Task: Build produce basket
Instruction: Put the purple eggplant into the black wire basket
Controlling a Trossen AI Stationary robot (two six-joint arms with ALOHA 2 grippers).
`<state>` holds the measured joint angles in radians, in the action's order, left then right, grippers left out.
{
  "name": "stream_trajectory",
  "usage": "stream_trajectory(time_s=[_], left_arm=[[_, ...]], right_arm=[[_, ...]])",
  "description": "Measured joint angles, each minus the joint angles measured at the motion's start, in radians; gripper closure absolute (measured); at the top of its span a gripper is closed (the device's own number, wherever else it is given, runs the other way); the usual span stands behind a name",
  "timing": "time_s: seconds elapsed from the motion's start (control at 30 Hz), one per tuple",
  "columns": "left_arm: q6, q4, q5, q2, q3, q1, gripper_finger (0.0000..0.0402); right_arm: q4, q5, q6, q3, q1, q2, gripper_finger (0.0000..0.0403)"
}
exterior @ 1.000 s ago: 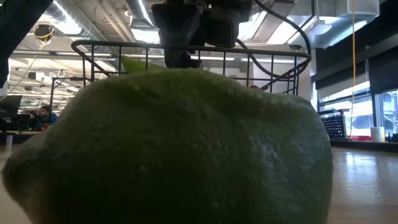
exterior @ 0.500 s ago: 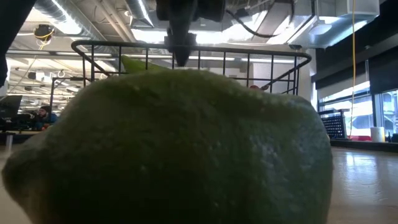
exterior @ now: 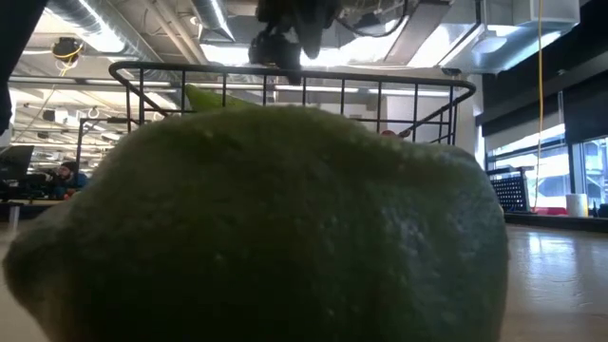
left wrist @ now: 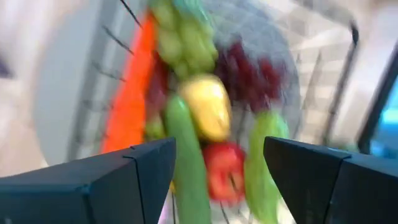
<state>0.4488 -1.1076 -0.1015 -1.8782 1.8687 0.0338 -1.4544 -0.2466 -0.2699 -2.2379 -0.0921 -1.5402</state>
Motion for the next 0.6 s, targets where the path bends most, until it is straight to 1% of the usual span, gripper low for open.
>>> stream_trajectory(time_s=[0.13,0.27,0.4,0.5,0.6], left_arm=[[0.071,-0.001,0.077,0.0,-0.001,0.056,0.017],[0.073,0.004,0.146,-0.016,-0.002,0.127,0.017],[0.053,0.038,0.198,-0.012,-0.001,0.212,0.017],[0.029,0.063,0.201,-0.018,-0.001,0.284,0.017],[0.007,0.097,0.182,-0.058,-0.002,0.342,0.017]], right_arm=[[0.021,0.0,-0.005,0.0,0.0,0.0,0.0319],[0.056,0.02,-0.015,0.0,-0.012,0.0,0.0319],[0.079,0.138,0.005,0.0,-0.032,-0.001,0.0319],[0.119,0.243,0.03,-0.001,-0.049,-0.013,0.0319],[0.135,0.328,0.058,0.0,-0.068,-0.031,0.0319]])
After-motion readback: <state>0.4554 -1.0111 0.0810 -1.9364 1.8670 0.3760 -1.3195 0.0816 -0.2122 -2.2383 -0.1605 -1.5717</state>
